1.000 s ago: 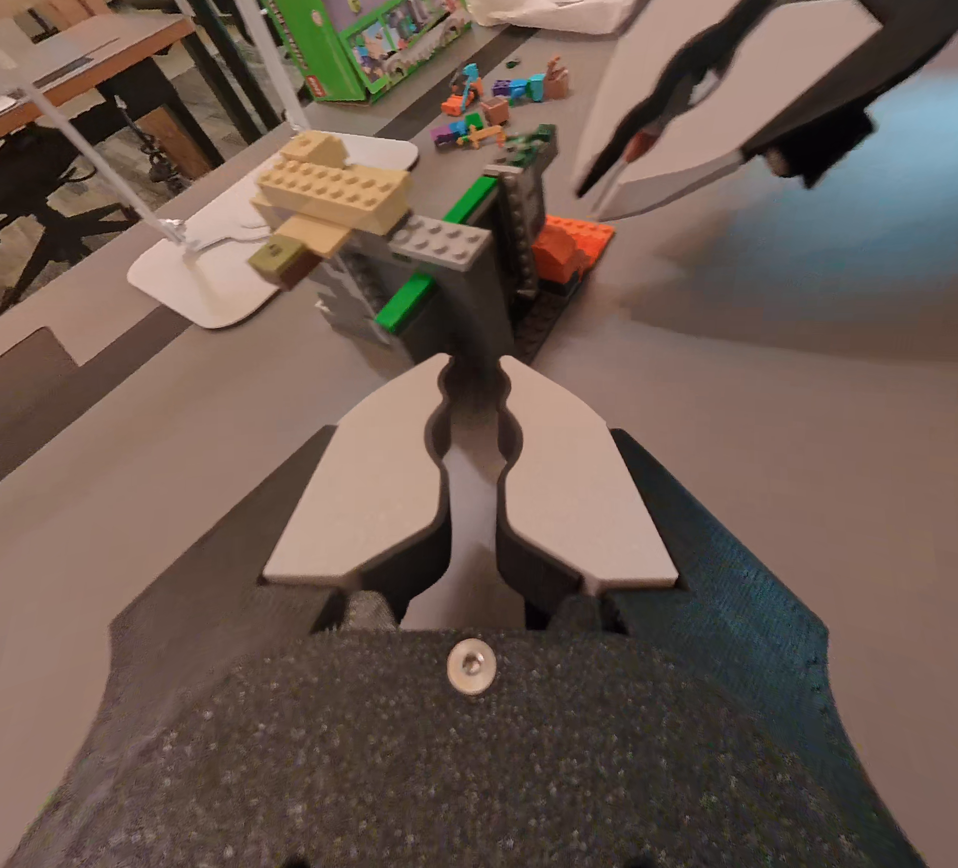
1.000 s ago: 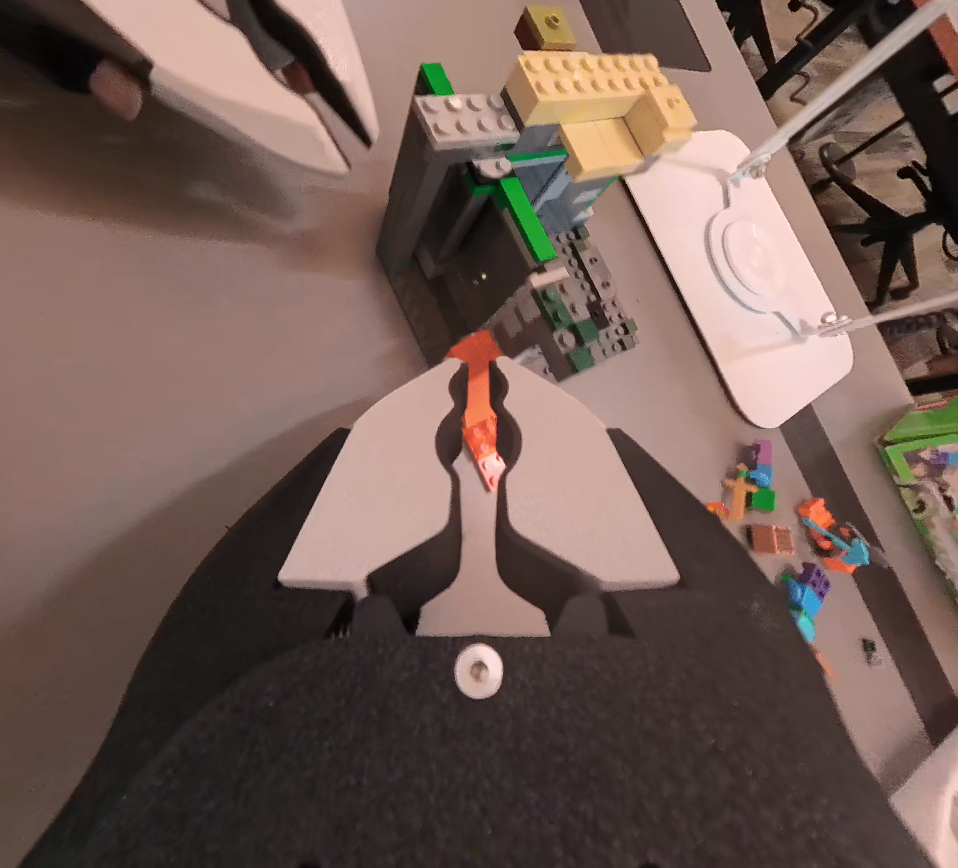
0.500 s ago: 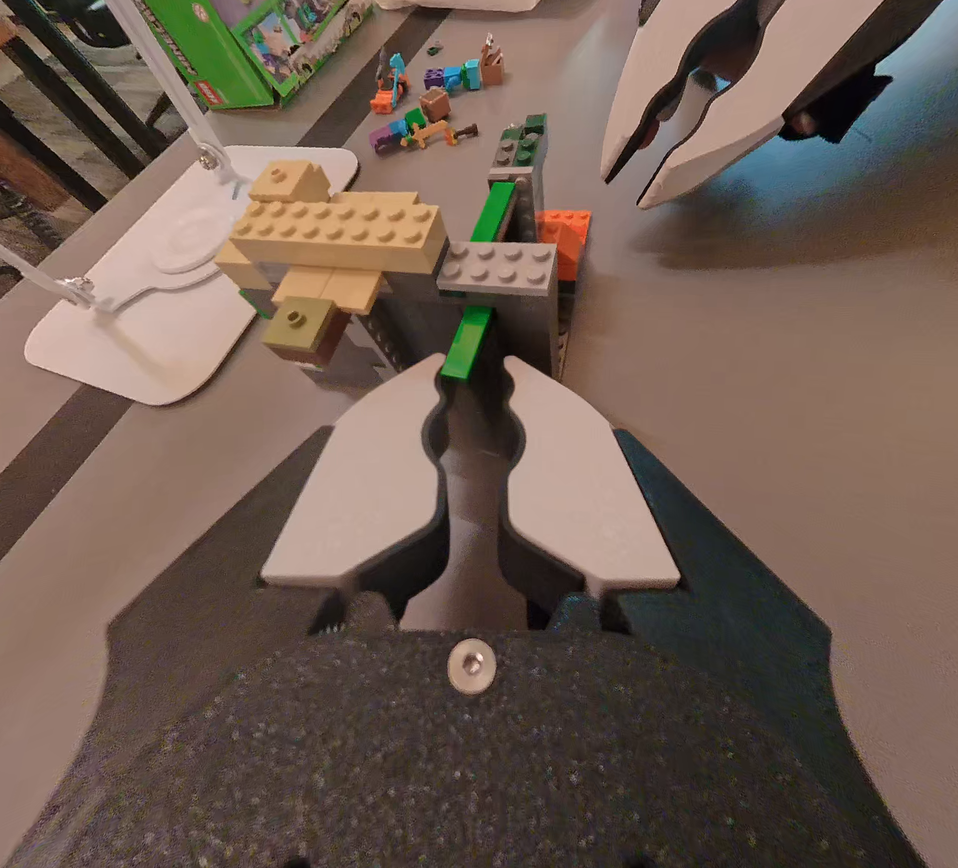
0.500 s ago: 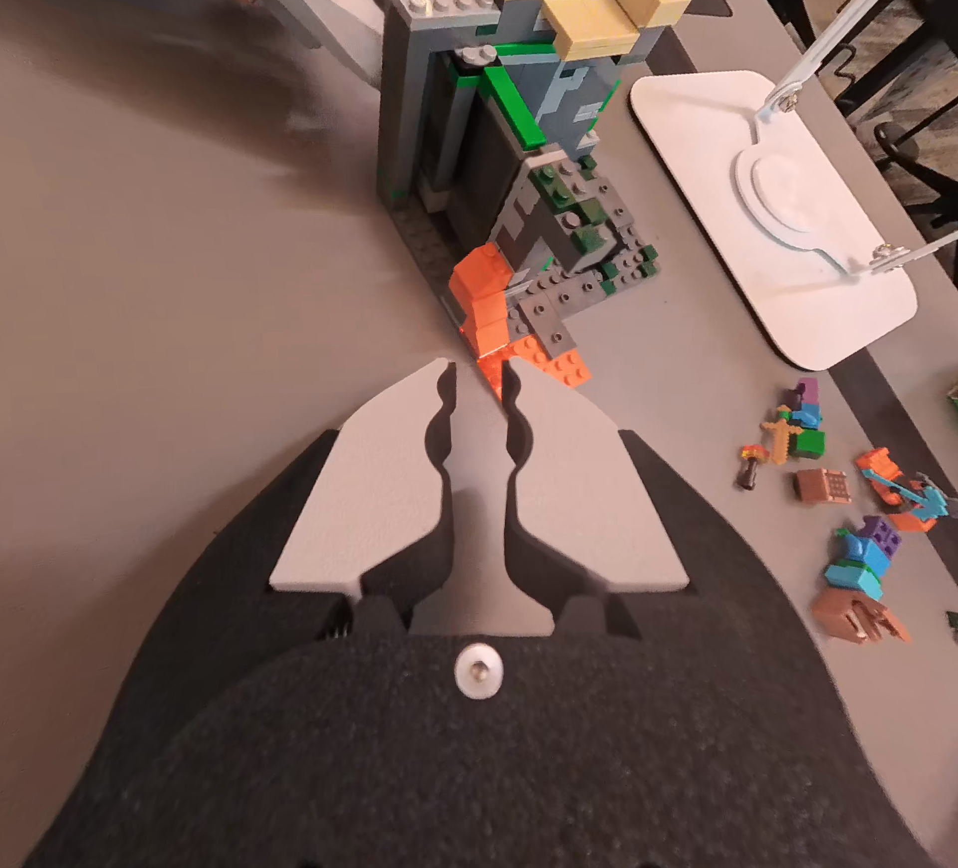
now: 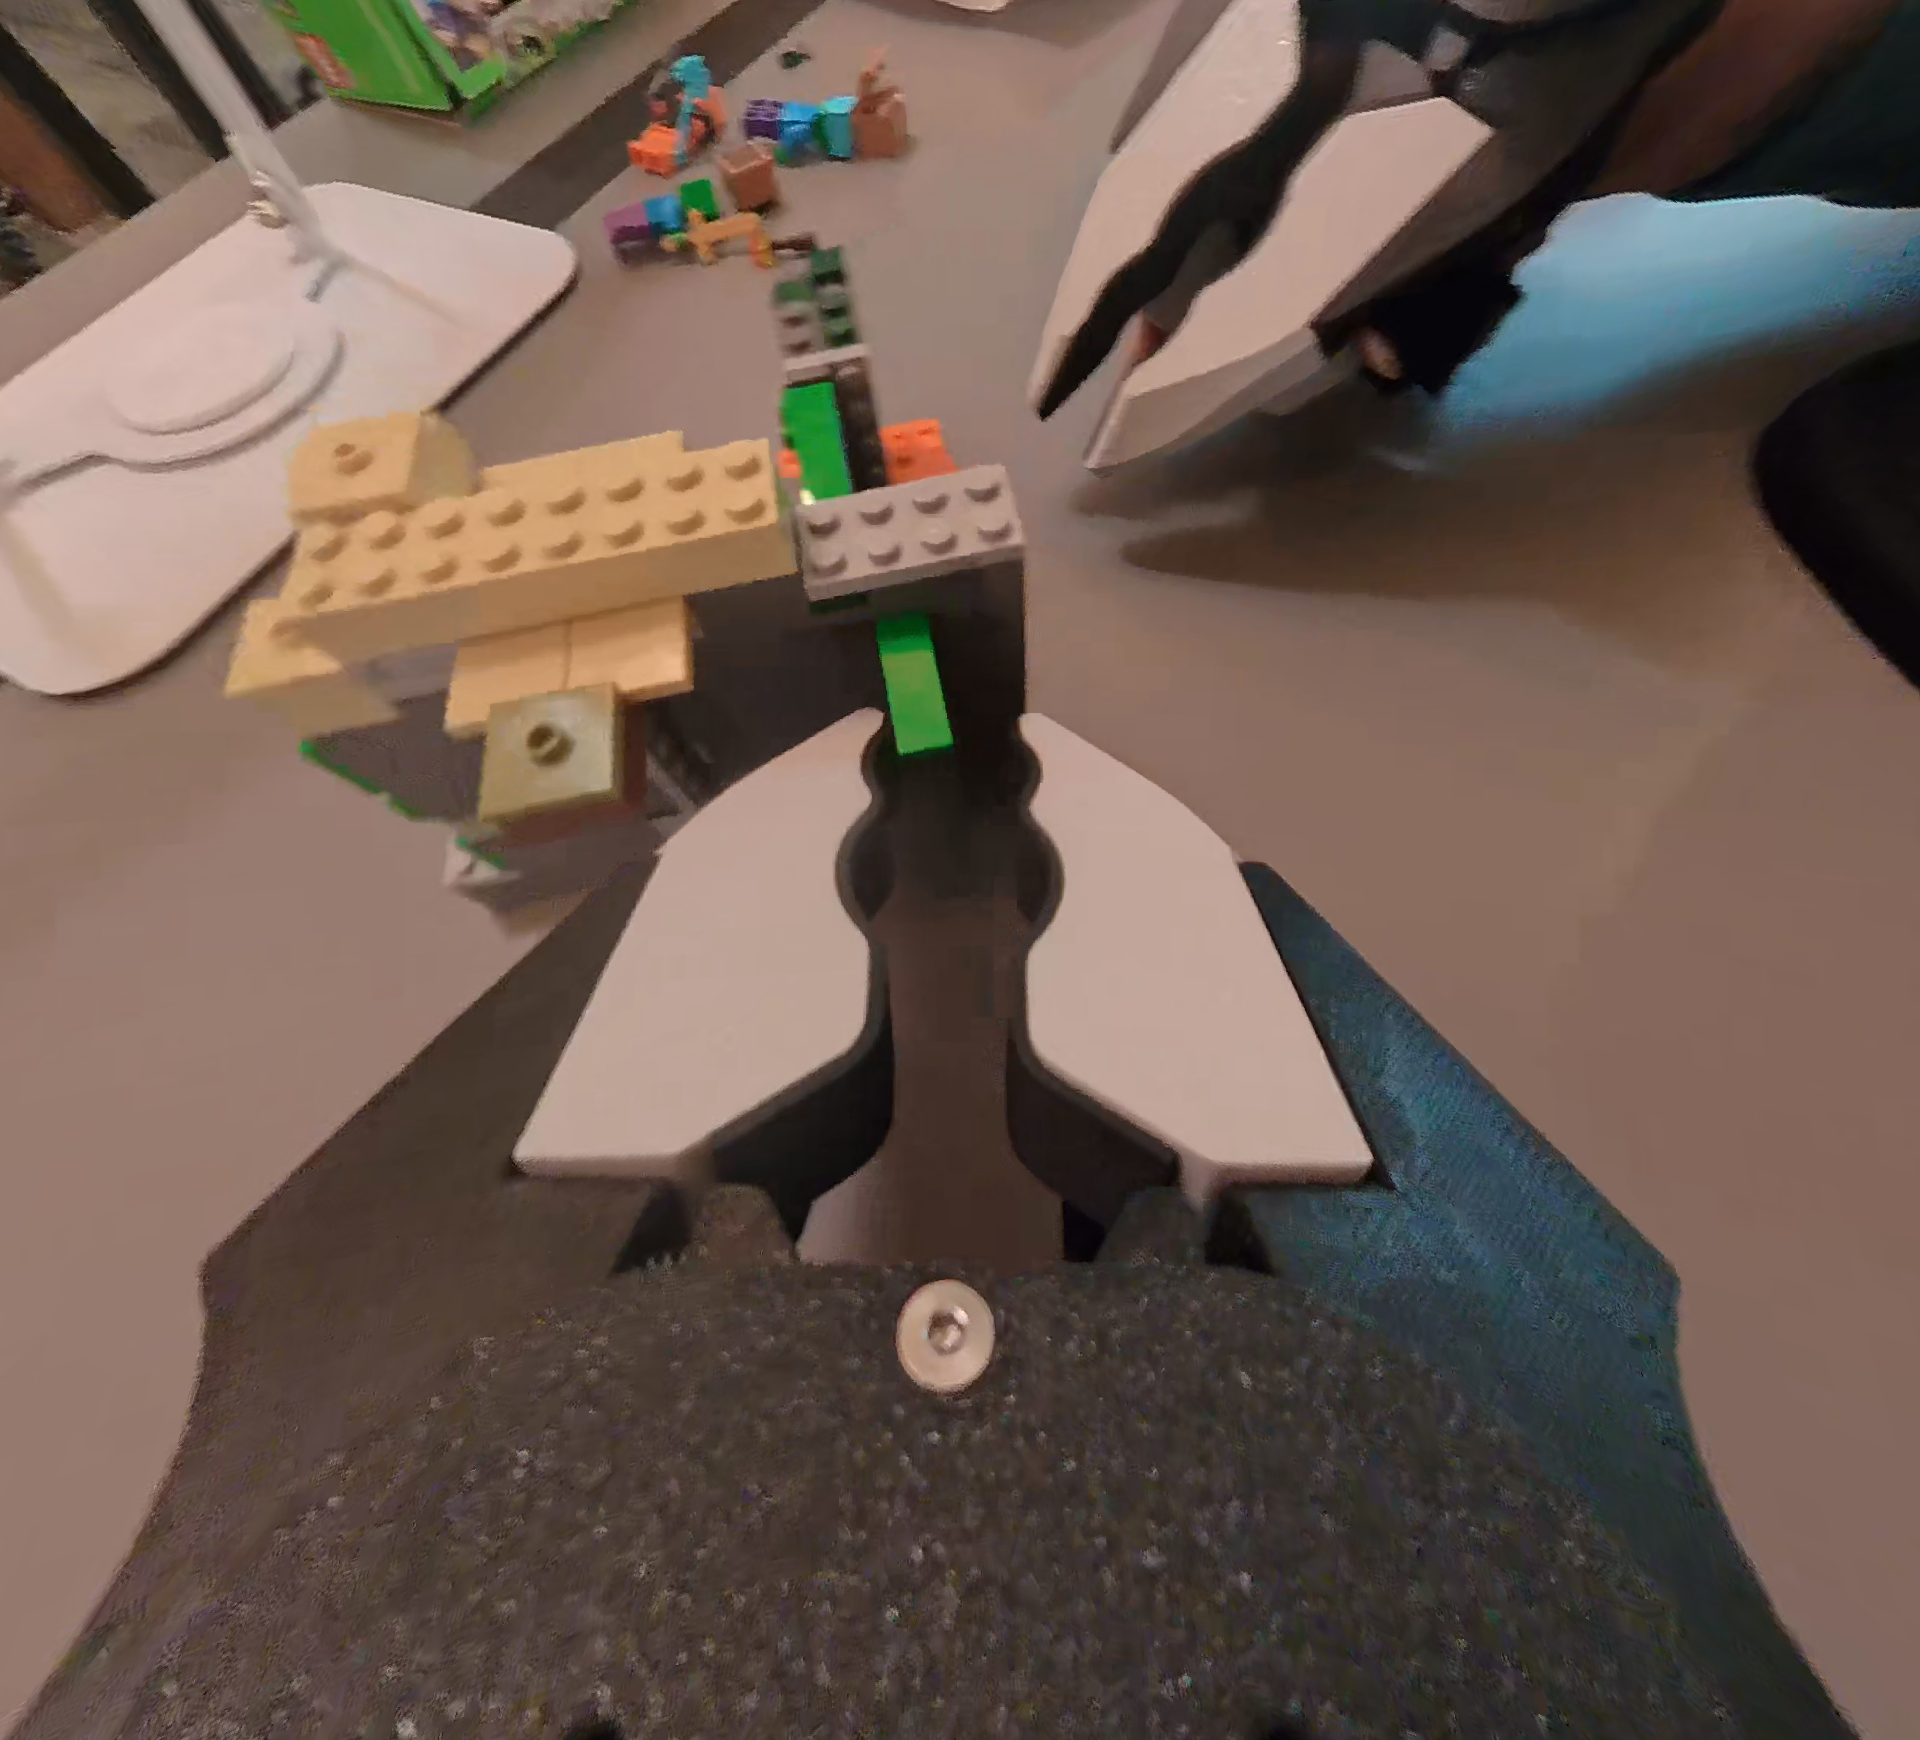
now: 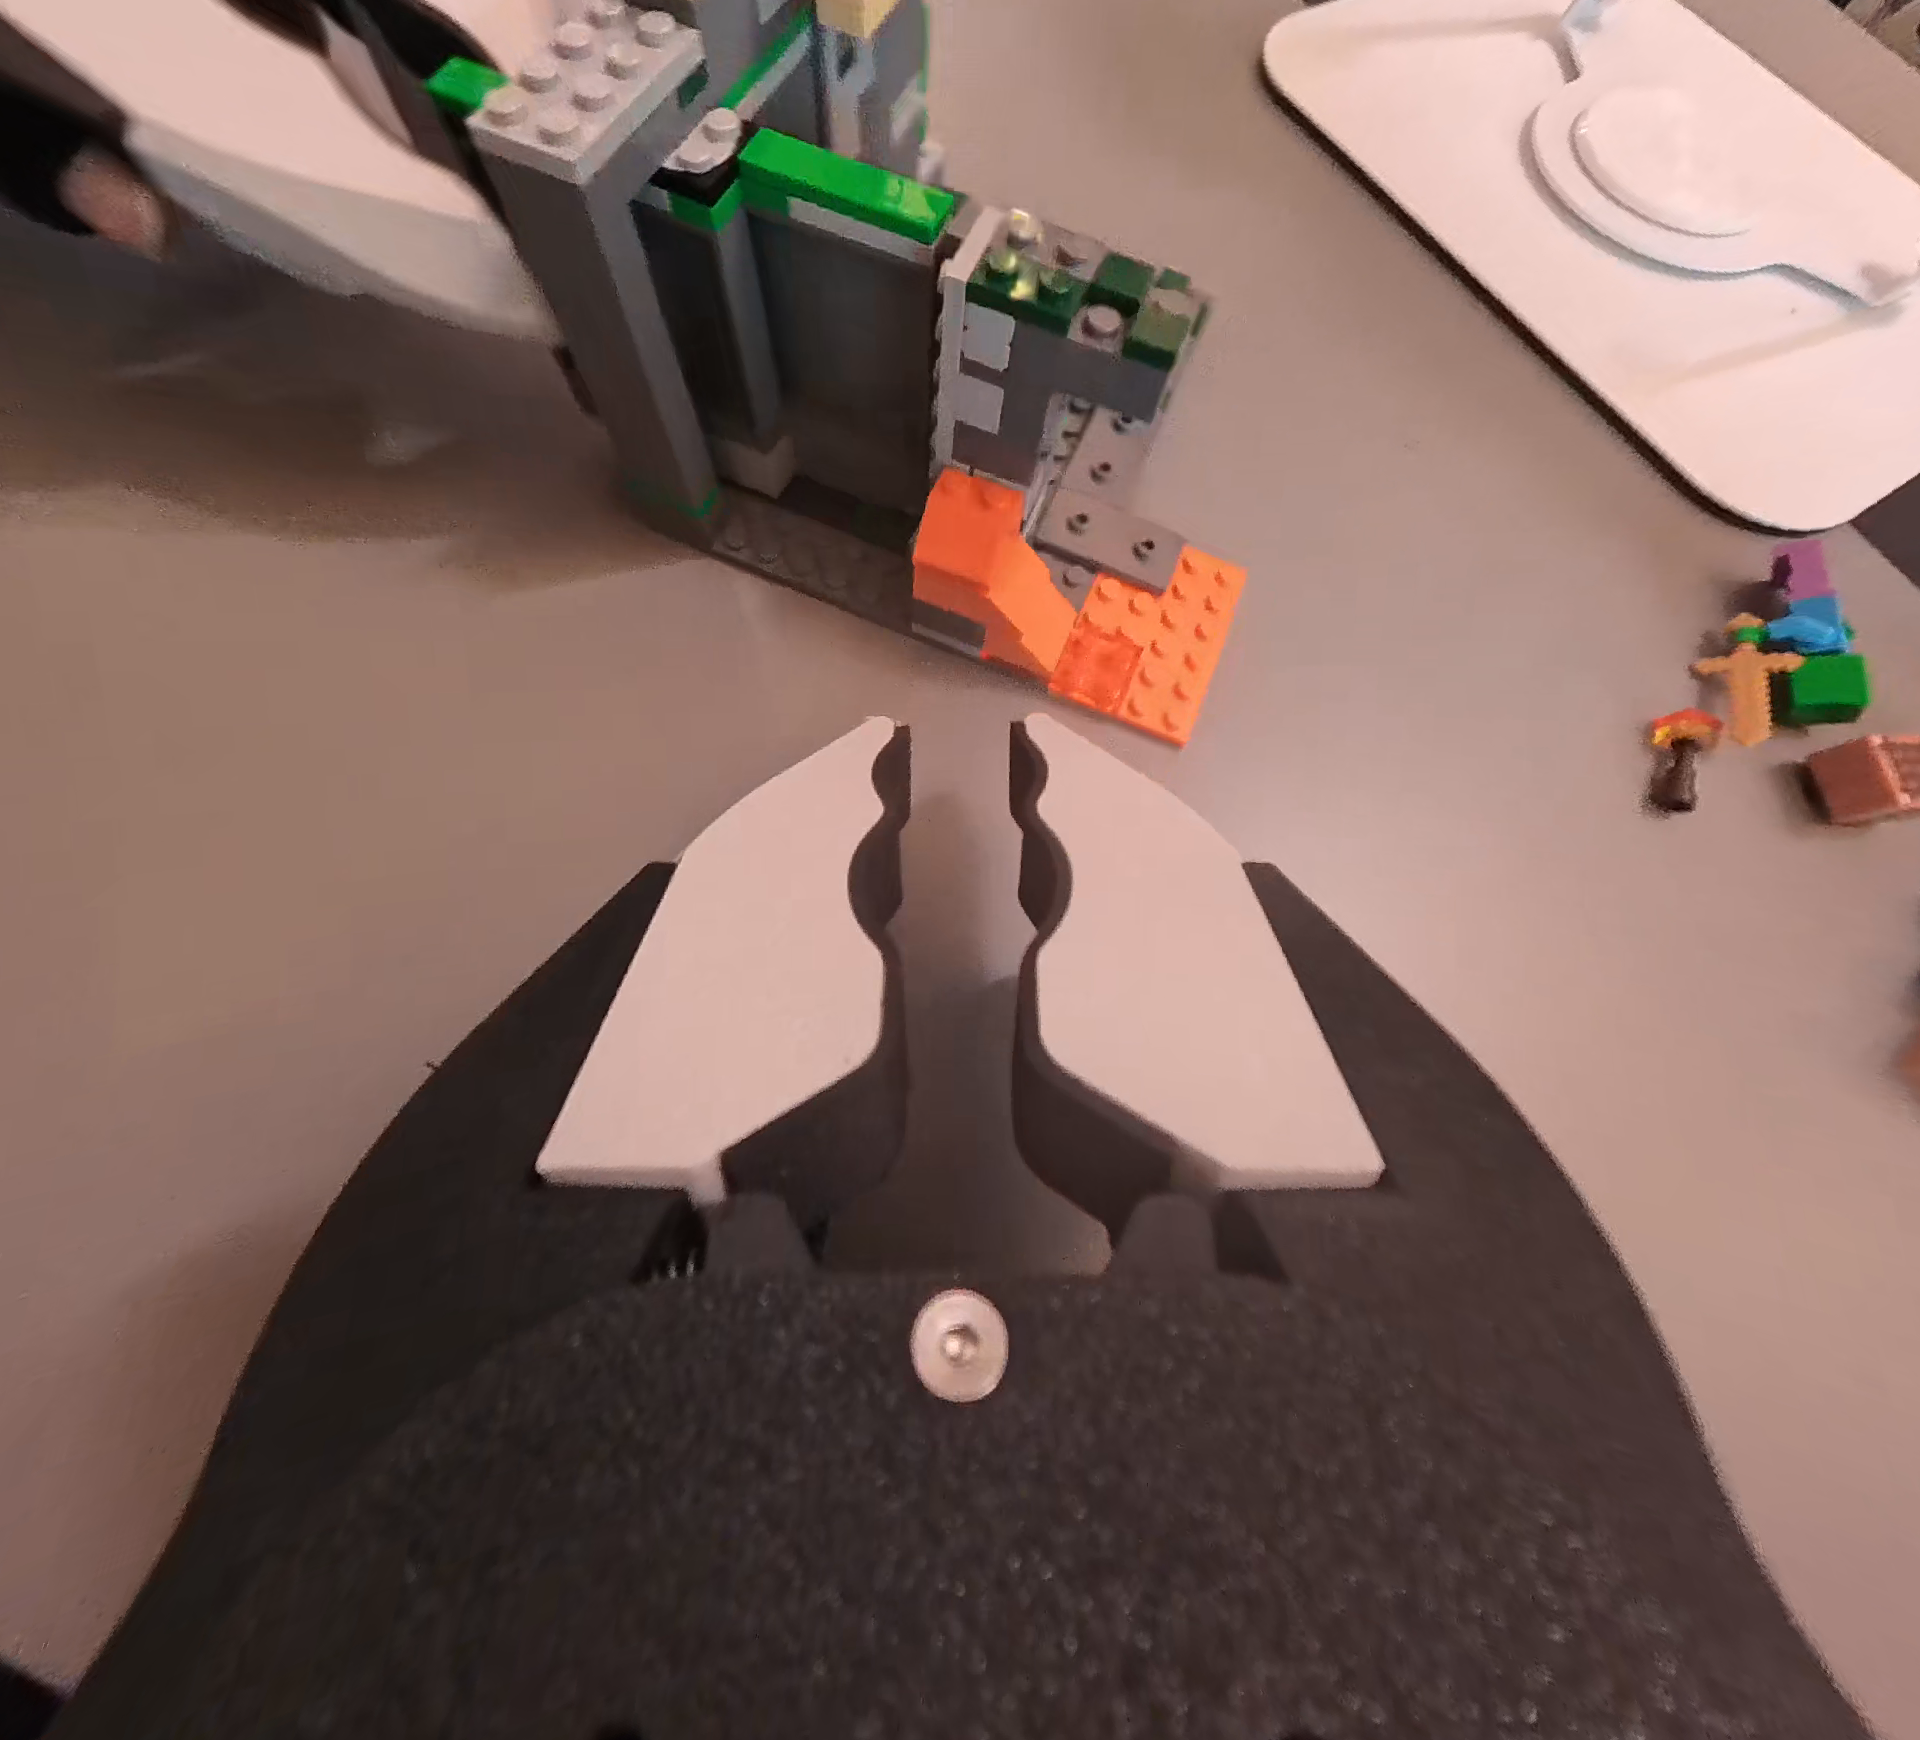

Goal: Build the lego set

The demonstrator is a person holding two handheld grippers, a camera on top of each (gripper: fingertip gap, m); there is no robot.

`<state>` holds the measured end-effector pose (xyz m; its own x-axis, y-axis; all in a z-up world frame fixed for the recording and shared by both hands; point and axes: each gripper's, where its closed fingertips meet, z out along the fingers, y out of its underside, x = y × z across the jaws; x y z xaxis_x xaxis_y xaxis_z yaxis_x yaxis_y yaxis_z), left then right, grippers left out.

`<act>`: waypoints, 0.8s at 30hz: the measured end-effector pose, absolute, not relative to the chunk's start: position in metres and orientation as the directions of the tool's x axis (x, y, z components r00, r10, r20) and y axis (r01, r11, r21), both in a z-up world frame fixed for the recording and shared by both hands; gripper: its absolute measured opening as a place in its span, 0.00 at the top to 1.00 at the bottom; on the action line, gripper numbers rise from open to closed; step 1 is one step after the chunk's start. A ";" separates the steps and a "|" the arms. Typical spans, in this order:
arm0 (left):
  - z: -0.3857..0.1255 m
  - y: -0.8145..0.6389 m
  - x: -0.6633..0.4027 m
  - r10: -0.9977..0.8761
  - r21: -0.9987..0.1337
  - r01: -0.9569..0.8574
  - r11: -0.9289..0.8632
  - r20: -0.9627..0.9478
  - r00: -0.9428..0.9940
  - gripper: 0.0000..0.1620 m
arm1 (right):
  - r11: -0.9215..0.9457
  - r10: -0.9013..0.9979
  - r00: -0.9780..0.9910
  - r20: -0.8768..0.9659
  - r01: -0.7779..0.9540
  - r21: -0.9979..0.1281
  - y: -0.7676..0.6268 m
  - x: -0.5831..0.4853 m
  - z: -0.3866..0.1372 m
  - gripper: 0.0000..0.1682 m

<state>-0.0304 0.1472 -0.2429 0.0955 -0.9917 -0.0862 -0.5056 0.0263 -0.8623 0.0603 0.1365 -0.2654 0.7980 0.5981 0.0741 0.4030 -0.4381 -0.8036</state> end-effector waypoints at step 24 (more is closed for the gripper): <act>-0.244 0.224 -0.061 -0.901 -0.751 -0.585 0.307 -0.032 -0.432 0.63 | -0.365 0.604 0.794 0.068 0.350 -0.863 0.106 0.079 -0.252 0.90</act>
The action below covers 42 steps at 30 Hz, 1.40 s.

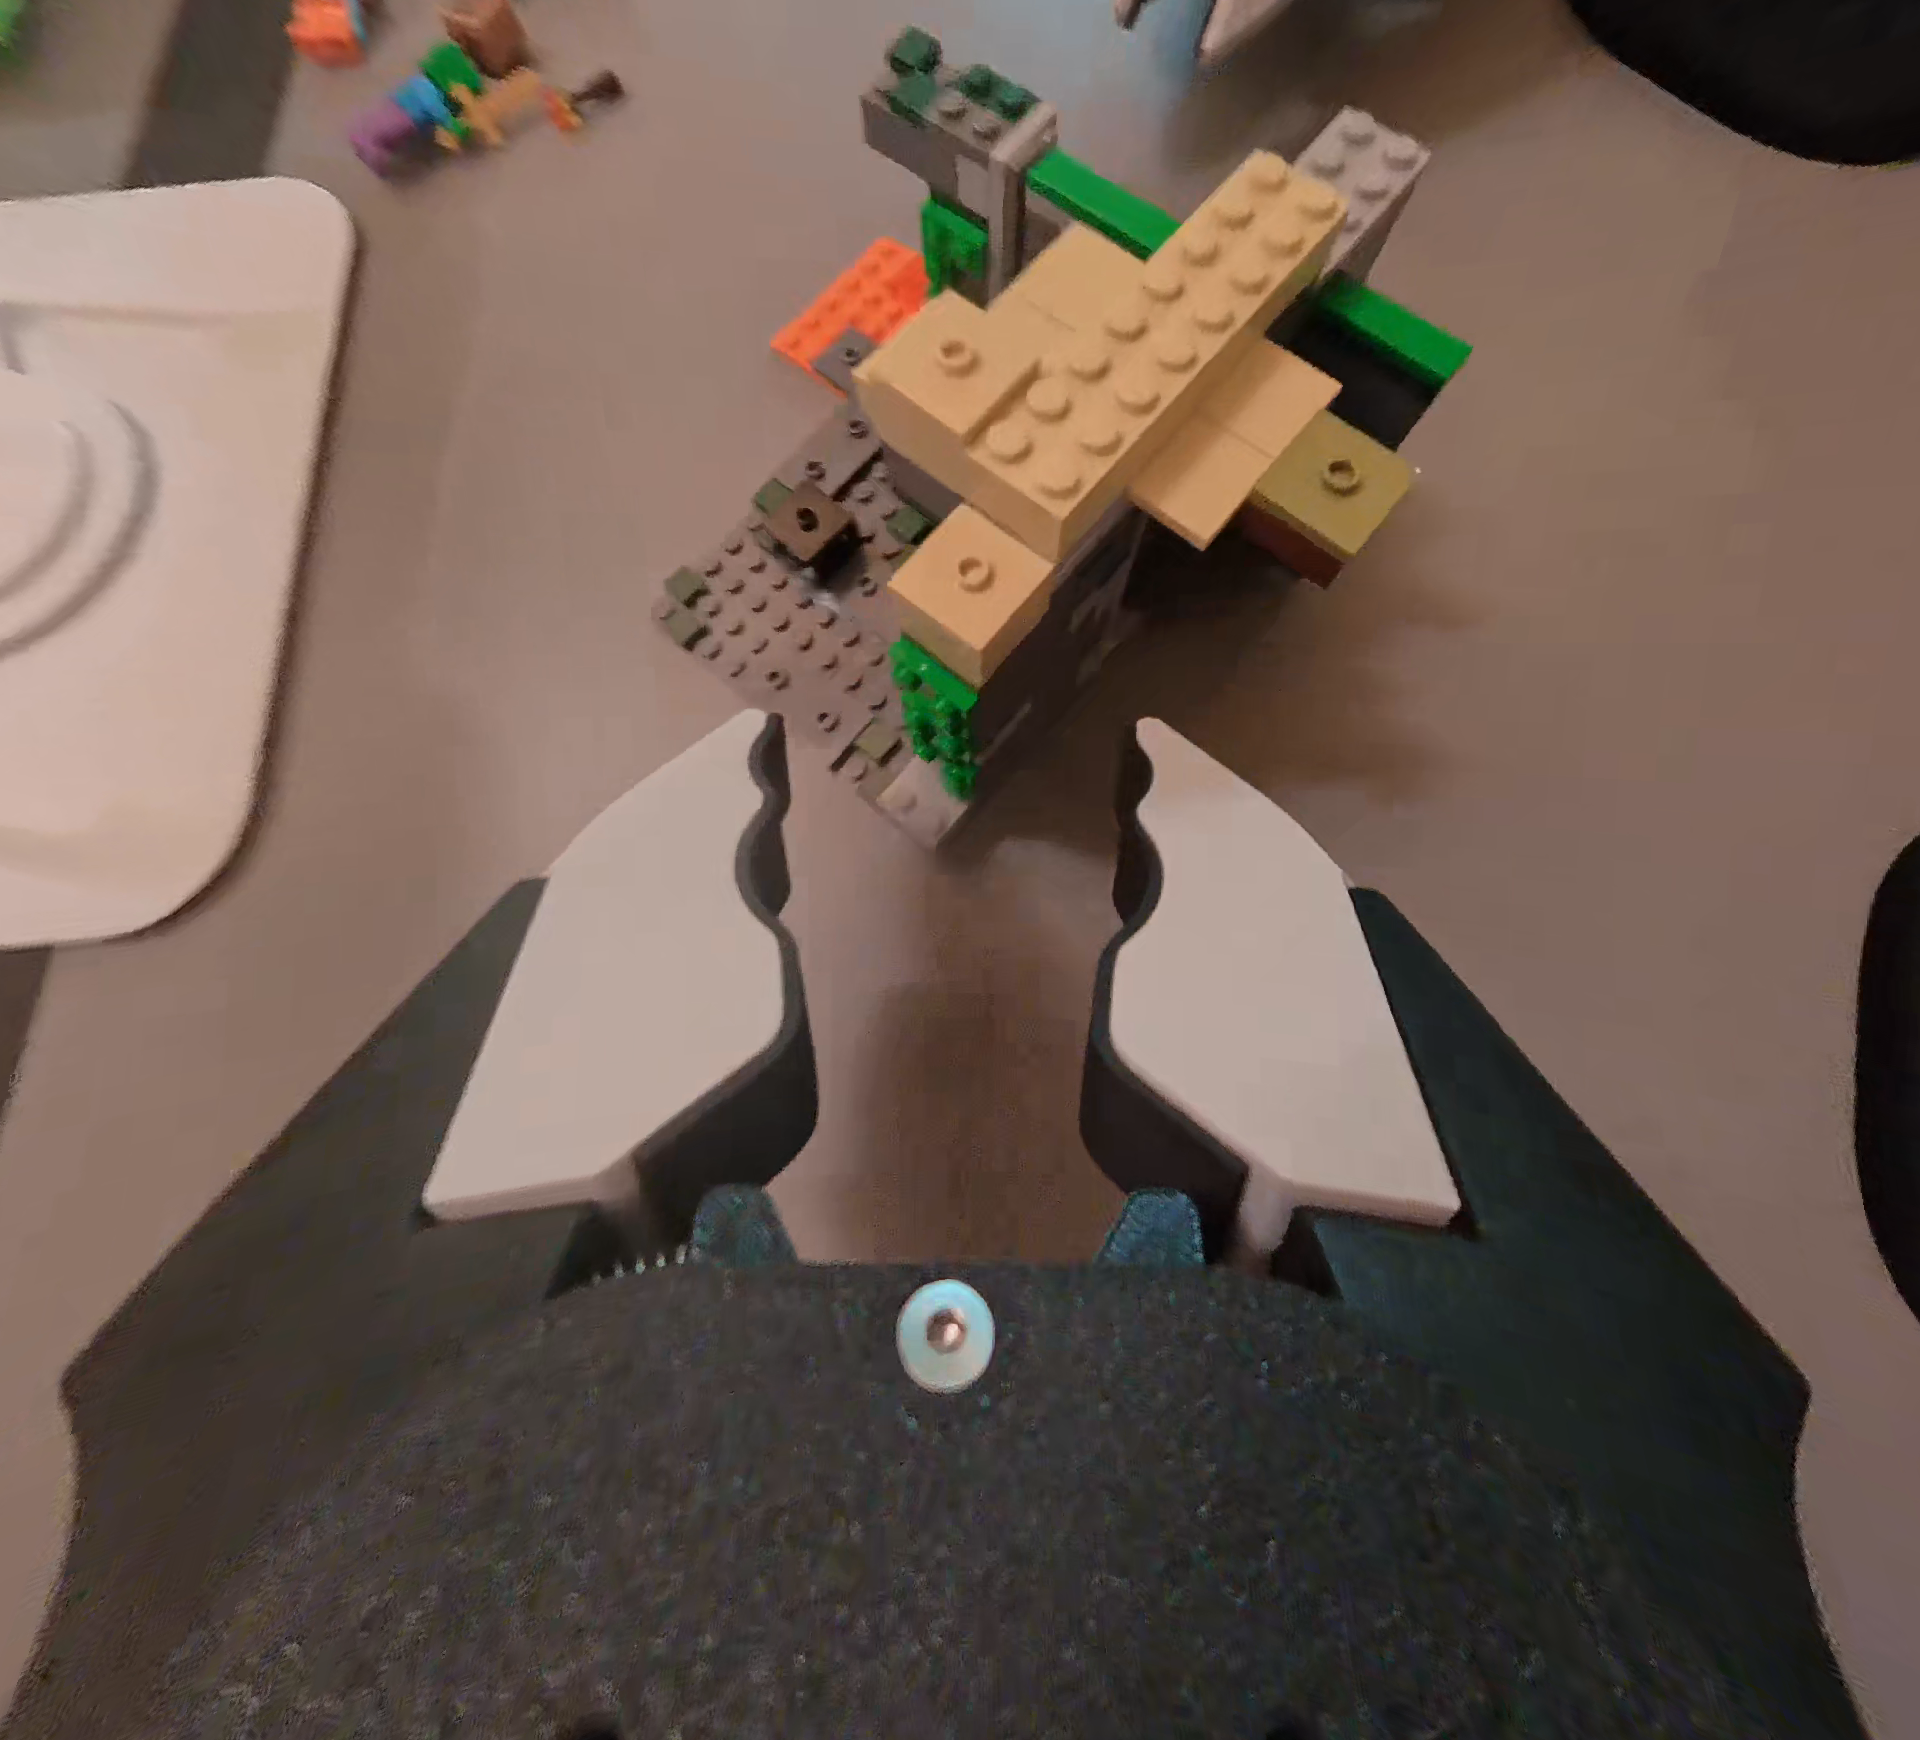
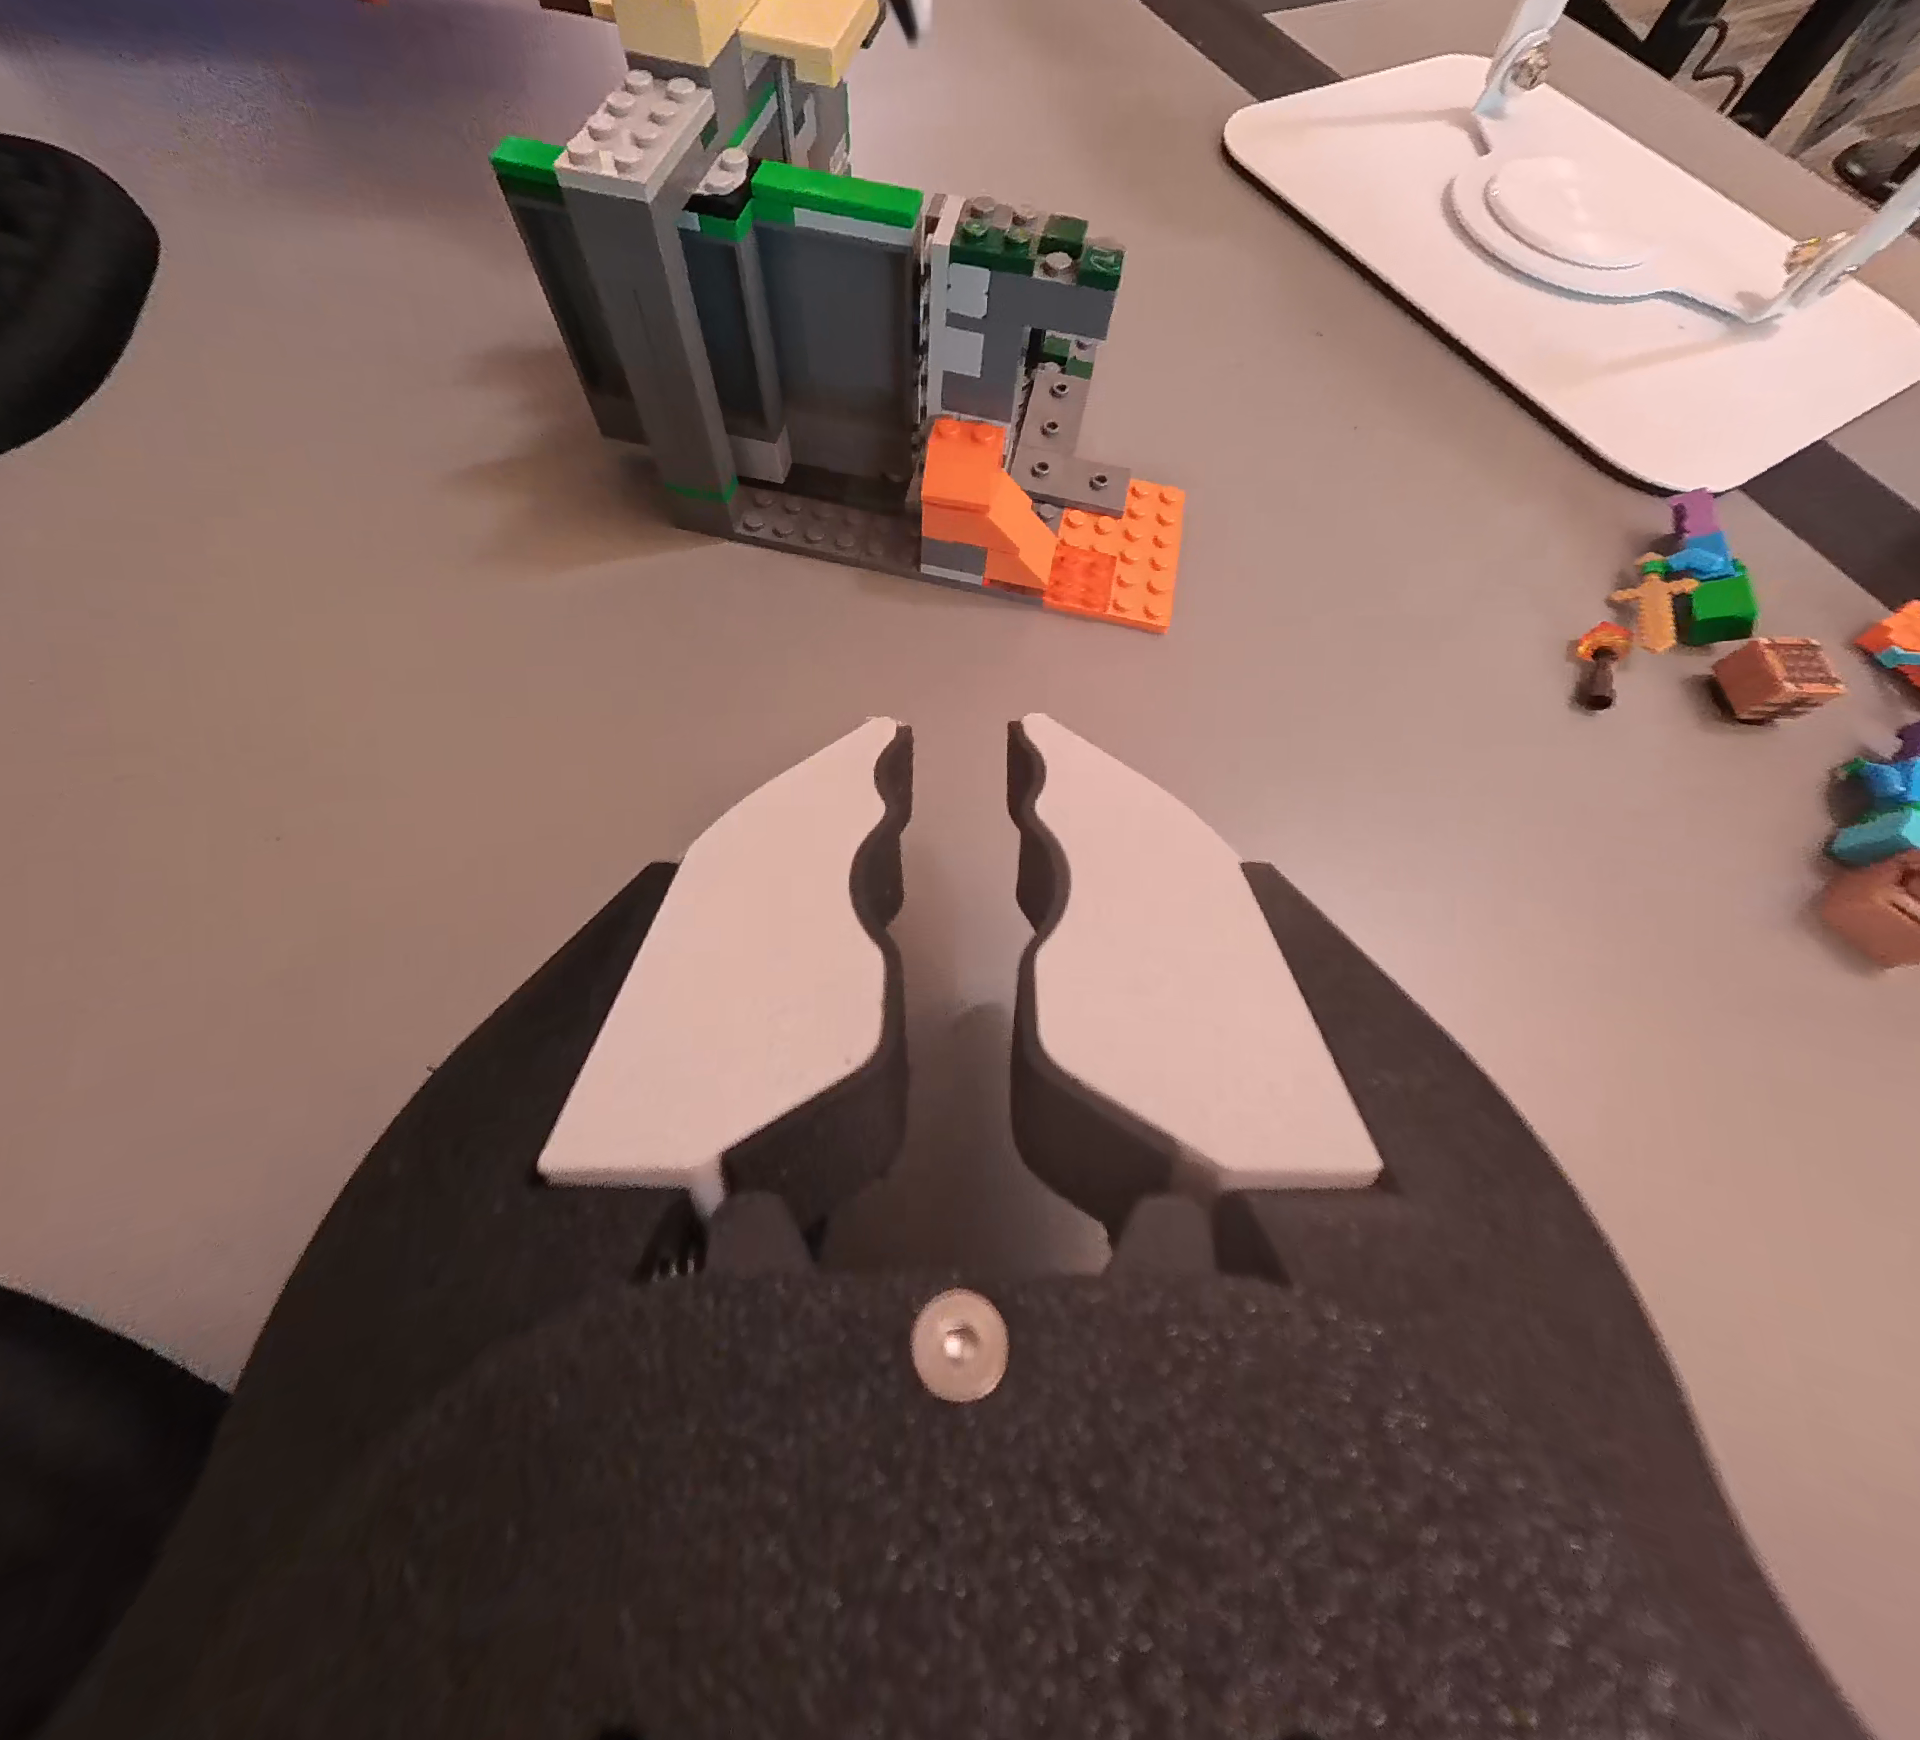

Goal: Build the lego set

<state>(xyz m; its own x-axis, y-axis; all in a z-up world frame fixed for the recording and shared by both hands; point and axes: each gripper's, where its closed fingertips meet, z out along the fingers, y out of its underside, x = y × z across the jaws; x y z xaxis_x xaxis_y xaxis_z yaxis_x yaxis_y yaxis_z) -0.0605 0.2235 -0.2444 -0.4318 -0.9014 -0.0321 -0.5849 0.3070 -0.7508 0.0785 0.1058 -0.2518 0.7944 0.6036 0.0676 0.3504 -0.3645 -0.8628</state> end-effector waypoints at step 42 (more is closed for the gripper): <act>-0.218 0.116 -0.033 -0.900 -0.963 -0.174 0.208 -0.118 -0.420 0.89 | -0.520 0.571 0.776 -0.268 0.089 -0.850 0.100 0.077 -0.254 0.86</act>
